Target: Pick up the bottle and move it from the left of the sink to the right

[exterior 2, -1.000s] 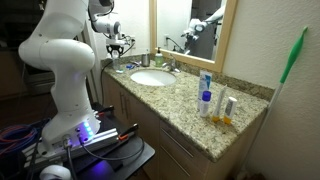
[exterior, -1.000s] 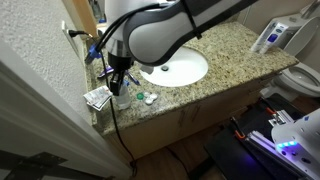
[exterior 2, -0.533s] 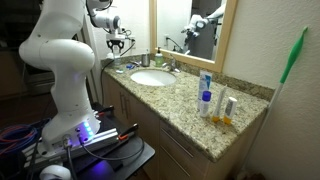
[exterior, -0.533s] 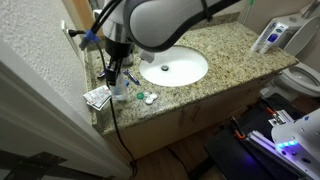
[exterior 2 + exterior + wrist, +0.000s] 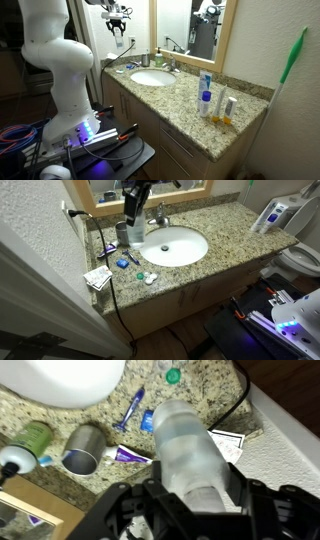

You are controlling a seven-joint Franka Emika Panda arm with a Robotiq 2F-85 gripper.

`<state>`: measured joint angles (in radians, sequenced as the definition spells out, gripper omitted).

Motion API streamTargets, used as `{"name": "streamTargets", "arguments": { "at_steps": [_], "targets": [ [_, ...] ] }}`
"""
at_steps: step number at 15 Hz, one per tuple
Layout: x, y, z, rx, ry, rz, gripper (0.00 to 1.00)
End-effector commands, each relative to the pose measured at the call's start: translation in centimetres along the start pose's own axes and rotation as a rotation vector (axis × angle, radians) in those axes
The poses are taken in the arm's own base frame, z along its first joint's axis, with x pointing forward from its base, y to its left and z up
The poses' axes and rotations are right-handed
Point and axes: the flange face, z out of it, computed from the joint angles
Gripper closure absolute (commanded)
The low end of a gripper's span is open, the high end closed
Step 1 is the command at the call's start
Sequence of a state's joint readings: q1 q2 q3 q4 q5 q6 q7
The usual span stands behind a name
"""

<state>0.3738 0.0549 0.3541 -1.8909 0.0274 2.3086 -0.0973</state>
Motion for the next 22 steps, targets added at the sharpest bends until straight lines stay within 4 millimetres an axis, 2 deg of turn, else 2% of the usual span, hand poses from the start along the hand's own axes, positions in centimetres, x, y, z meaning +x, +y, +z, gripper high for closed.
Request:
{"name": "streamTargets", "arguments": {
  "at_steps": [1, 4, 5, 6, 8, 9, 10, 11, 12, 13, 15, 17, 20, 21, 22],
  "targets": [
    [-6.6, 3.2, -3.8, -0.056, -0.008, 0.203, 0.63],
    [-11.9, 5.9, -5.8, -0.076, 0.015, 0.383, 0.63],
    [-7.9, 5.2, -4.4, -0.063, -0.009, 0.293, 0.63],
    [-9.0, 5.7, -4.8, -0.073, -0.01, 0.309, 0.38],
    [-8.9, 5.4, -5.0, -0.073, -0.006, 0.304, 0.38],
    [-8.6, 5.1, -4.5, -0.068, -0.011, 0.297, 0.63],
    [-8.6, 5.8, -3.9, -0.062, -0.037, 0.324, 0.63],
    [-9.3, 7.3, -3.6, -0.078, -0.042, 0.375, 0.63],
    [-10.8, 9.6, -3.6, -0.09, -0.048, 0.458, 0.63],
    [-12.2, 10.9, -3.9, -0.108, -0.047, 0.517, 0.63],
    [-16.3, 14.7, -4.8, -0.117, -0.039, 0.639, 0.63],
    [-20.4, 17.4, -5.9, -0.144, -0.035, 0.755, 0.63],
    [-26.5, 19.7, -7.7, -0.173, -0.006, 0.925, 0.63],
    [-26.5, 19.5, -8.1, -0.16, 0.032, 0.967, 0.63],
    [-24.7, 20.6, -7.1, -0.168, -0.028, 0.894, 0.38]
  ]
}}
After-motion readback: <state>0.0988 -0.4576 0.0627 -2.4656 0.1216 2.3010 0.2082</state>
